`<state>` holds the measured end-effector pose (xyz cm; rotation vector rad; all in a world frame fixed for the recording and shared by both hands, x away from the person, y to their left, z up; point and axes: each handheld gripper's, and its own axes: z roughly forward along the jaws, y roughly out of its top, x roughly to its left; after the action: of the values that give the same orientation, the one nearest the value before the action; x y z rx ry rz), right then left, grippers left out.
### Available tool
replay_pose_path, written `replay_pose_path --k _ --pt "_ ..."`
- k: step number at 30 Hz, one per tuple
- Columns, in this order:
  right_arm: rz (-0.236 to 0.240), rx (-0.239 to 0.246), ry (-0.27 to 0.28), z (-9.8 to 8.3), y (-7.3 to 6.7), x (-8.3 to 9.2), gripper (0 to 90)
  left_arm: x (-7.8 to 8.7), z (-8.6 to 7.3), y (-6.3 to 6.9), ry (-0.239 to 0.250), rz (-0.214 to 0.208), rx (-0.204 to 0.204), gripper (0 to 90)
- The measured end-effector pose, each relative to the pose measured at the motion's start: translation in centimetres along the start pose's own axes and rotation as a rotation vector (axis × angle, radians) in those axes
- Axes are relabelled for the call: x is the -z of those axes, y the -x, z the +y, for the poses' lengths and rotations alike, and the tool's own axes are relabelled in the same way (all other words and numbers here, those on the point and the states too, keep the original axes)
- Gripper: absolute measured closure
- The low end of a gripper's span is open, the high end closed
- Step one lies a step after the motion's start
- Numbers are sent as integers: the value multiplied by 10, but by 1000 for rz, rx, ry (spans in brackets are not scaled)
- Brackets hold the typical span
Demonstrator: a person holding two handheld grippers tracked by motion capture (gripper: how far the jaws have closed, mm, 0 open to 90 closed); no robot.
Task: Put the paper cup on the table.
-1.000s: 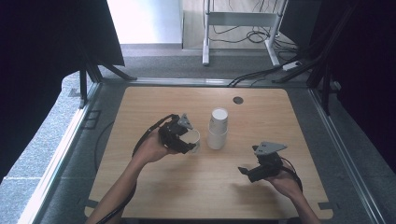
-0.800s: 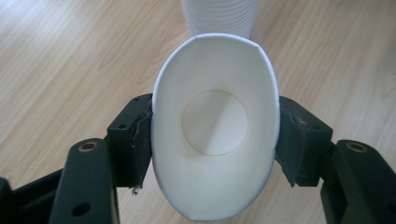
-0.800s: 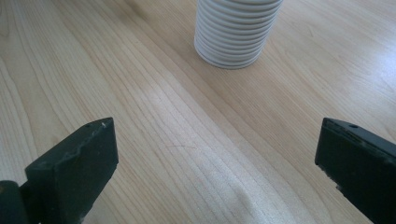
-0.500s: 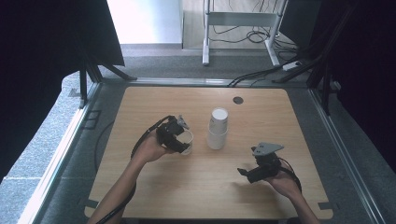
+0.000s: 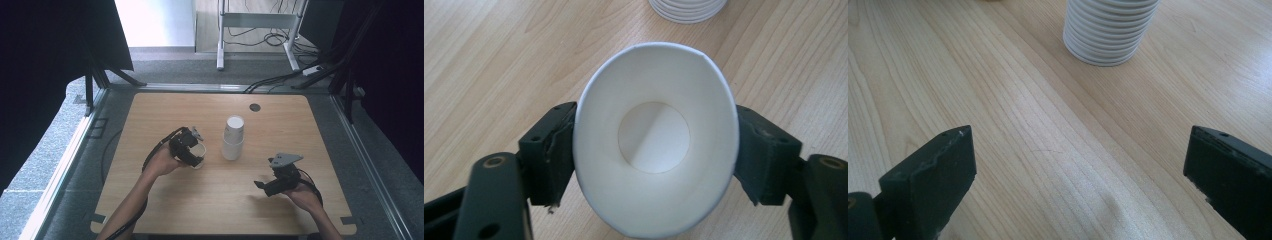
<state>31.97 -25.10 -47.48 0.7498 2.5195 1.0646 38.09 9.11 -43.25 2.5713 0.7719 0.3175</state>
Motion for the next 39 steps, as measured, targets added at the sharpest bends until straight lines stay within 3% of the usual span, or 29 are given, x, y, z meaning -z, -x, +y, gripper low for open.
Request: replay_pose_path --k 8,20,26,33,39 --pt "3 2 -1 0 0 1 5 0 -2 1 22 -12 11 150" --pt "4 1 -3 0 0 0 5 7 -1 0 98 -45 52 87" --pt "5 5 -8 -1 0 0 6 13 -1 2 138 -29 51 56" --pt "7 13 -13 -2 0 -1 8 21 -6 2 191 -1 77 19" --pt "6 16 -22 -2 -1 -2 10 27 -10 1 244 -1 95 7"
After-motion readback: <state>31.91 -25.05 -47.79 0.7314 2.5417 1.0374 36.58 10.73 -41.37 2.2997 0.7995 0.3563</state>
